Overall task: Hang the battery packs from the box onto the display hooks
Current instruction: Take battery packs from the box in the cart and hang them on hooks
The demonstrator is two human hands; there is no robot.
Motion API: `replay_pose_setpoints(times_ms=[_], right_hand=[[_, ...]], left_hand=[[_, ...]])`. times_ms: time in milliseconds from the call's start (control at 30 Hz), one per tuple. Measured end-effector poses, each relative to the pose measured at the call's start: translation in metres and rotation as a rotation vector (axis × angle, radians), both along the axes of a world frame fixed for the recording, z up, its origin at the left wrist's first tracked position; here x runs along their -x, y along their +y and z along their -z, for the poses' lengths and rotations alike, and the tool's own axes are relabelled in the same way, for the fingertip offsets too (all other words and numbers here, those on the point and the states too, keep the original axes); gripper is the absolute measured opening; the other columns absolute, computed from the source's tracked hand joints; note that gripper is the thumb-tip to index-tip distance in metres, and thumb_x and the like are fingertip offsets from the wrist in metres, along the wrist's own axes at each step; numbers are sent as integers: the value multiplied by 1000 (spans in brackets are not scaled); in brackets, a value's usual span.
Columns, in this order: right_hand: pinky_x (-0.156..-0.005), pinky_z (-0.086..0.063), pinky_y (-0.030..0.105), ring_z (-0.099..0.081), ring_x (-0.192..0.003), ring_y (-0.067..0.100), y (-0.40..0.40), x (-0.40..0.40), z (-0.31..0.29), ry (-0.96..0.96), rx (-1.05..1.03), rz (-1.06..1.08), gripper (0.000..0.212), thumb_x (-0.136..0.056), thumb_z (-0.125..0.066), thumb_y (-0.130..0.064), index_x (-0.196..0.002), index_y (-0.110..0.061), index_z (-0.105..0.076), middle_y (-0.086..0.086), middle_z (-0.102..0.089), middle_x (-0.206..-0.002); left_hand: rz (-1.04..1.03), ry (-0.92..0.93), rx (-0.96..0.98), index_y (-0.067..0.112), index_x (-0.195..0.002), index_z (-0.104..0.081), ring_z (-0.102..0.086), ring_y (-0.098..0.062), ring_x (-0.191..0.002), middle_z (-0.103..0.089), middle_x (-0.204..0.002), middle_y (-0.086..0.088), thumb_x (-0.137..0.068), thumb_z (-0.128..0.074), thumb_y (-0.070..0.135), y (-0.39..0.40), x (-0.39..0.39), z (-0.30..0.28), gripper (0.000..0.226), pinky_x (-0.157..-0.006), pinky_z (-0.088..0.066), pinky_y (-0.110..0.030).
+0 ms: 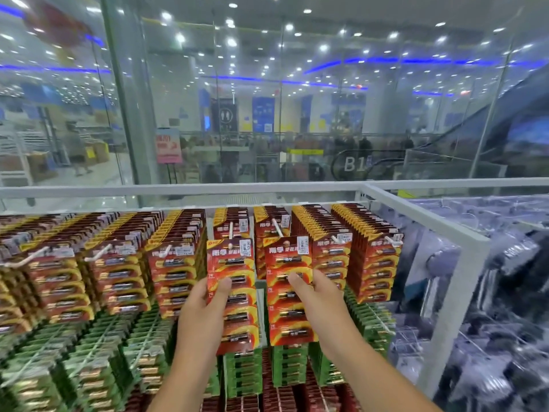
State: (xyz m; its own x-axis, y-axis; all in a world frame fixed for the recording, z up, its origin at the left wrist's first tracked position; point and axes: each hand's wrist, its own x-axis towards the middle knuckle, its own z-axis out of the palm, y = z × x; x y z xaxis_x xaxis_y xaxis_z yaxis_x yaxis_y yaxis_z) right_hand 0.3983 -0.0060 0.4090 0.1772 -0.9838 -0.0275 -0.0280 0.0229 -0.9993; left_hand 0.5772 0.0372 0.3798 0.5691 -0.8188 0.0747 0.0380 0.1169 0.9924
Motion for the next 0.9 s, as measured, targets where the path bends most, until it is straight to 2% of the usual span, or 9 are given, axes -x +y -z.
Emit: replay_pose_setpoints(times_ms=[33,167,267,333,500,600,667,767,900], right_hand=[[-106,-50,39,-59,-126,9,-3,-1,1,11,11,-5,26,-103,-58,-50,-124,-36,-65,-24,-66,-125],[-70,-50,19,-65,-90,-6,-12,-4,6,-9,-19,1,10,-104,-59,-46,-105,-41,-68,-28,-70,-96],[-96,-51,35,-59,-120,9,-23,-9,9,-34,-64,34,32,-102,-61,-50,-128,-33,-62,-23,-61,-125],[-110,-44,44,-52,-125,12,-33,-13,11,-58,-66,48,26,-101,-62,-51,-120,-35,-56,-22,-55,-127],[-68,-48,22,-65,-90,0,-53,-37,18,-84,-79,115,8,-103,-64,-40,-105,-33,-68,-15,-73,-103],[-83,-58,34,-72,-100,11,-68,-57,20,-96,-78,185,17,-103,-64,-39,-115,-28,-71,-12,-78,-103],[-94,-52,35,-67,-105,12,-81,-67,23,-78,-74,208,19,-103,-63,-41,-118,-29,-67,-14,-73,-109],[-86,-53,35,-66,-103,12,-100,-75,27,-71,-65,271,14,-102,-64,-42,-110,-31,-67,-9,-72,-112],[-97,-50,40,-65,-107,17,-118,-84,36,-79,-102,314,29,-96,-68,-52,-112,-27,-65,-6,-70,-115]], left_hand=[[-1,3,0,42,-109,-68,-78,-17,-89,-80,-99,13,-92,-63,61,-2,-1,1,26,-81,-64,-51],[13,38,-6,39,-108,-69,-79,-17,-84,-80,-95,10,-97,-63,54,-9,-3,2,19,-79,-64,-51],[36,51,-35,39,-111,-68,-80,-19,-85,-81,-96,9,-97,-62,55,-15,-6,3,22,-78,-65,-52],[26,51,-45,38,-115,-67,-79,-20,-88,-80,-98,9,-96,-62,57,-22,-8,2,28,-78,-65,-51],[-54,99,-45,33,-119,-65,-78,-21,-89,-78,-101,6,-99,-64,48,-47,-9,1,25,-75,-66,-49],[-97,69,-42,32,-118,-67,-77,-17,-87,-78,-99,9,-99,-64,48,-66,-10,4,25,-75,-66,-46],[-129,66,-33,31,-119,-66,-76,-16,-88,-77,-101,9,-100,-64,47,-79,-12,7,26,-77,-64,-44],[-168,54,-54,30,-129,-60,-70,-20,-98,-73,-112,7,-99,-62,52,-94,-13,11,37,-88,-60,-47],[-197,79,-90,36,-129,-50,-69,-29,-95,-71,-112,1,-101,-59,50,-111,-18,18,32,-87,-60,-52]])
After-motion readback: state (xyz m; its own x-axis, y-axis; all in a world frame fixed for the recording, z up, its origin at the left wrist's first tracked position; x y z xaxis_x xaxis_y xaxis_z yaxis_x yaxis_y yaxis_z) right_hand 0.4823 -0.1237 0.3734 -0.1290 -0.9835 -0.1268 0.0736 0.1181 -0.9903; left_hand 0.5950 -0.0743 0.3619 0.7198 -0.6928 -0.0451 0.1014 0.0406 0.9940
